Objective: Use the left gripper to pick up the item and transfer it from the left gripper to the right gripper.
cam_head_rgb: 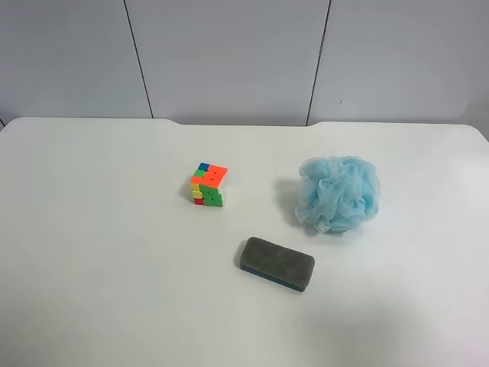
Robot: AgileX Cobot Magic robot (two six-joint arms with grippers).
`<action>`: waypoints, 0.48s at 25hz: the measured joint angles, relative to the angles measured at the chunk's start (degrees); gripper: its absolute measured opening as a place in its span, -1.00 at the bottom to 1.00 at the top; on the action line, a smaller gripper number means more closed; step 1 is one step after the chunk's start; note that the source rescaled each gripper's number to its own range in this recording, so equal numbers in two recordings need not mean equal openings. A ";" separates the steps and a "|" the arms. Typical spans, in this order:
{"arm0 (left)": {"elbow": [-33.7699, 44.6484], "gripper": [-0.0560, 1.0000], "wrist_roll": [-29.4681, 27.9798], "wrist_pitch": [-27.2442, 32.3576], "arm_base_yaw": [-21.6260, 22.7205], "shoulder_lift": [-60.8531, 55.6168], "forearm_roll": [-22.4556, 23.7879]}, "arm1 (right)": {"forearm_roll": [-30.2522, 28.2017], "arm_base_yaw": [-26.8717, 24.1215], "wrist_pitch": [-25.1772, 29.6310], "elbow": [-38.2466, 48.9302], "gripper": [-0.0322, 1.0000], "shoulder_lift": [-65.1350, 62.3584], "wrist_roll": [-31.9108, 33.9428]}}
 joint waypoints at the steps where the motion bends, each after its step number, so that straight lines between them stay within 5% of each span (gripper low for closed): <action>1: 0.00 1.00 0.00 0.00 0.00 0.00 0.00 | 0.00 -1.09 0.00 0.00 1.00 0.00 0.00; 12: 0.00 1.00 0.00 0.00 0.00 0.00 0.00 | 0.00 -1.85 0.00 0.00 1.00 0.00 0.00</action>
